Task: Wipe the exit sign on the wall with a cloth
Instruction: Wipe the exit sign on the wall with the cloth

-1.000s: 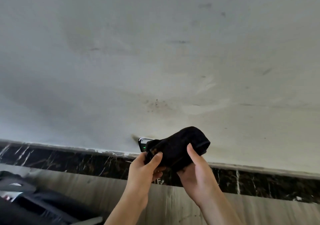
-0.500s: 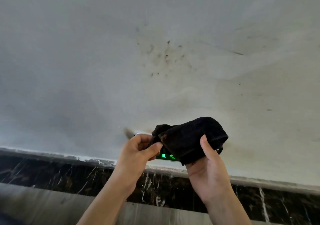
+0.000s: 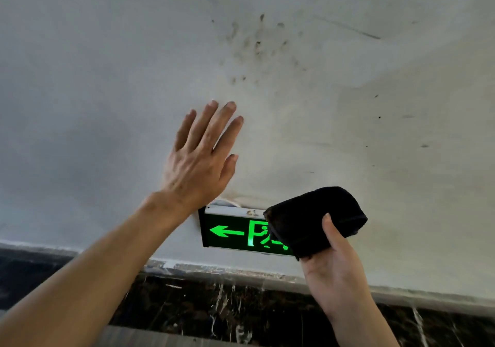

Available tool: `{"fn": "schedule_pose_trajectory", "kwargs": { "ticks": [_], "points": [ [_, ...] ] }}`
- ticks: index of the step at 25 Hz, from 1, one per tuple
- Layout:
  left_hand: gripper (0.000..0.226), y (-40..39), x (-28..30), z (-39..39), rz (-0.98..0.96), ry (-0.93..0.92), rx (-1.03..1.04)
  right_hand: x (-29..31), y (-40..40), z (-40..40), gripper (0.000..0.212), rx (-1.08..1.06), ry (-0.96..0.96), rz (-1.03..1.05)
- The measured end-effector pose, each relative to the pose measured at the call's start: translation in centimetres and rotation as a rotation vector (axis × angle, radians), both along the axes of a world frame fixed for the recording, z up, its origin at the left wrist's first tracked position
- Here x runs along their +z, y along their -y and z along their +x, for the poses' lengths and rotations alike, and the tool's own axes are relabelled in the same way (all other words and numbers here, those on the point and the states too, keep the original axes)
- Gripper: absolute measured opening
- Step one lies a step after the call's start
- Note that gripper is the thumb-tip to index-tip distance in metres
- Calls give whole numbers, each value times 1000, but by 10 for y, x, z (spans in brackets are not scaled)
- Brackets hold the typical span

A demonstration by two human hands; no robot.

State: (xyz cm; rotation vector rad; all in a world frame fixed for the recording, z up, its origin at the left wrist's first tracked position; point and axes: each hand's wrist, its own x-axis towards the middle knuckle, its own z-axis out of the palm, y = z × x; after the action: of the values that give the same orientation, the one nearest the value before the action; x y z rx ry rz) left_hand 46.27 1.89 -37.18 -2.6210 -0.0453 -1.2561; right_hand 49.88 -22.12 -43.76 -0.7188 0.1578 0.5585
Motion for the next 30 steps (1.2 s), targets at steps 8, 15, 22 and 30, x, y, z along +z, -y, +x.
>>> {"fn": "schedule_pose_trajectory", "kwargs": {
  "ticks": [8, 15, 22, 30],
  "points": [
    [65, -34, 28, 54, 400, 109, -74, -4, -4, 5, 38, -80, 124, -231],
    [69, -50, 18, 72, 461, 194, -91, 0, -53, 11, 37, -499, 820, -927],
    [66, -49, 18, 74, 456, 211, -120, -44, -127, 3, 66, -319, 1495, -1363],
    [67, -51, 16, 76, 463, 238, -104, -62, -139, -1, 54, 73, 1853, -1573]
  ]
}}
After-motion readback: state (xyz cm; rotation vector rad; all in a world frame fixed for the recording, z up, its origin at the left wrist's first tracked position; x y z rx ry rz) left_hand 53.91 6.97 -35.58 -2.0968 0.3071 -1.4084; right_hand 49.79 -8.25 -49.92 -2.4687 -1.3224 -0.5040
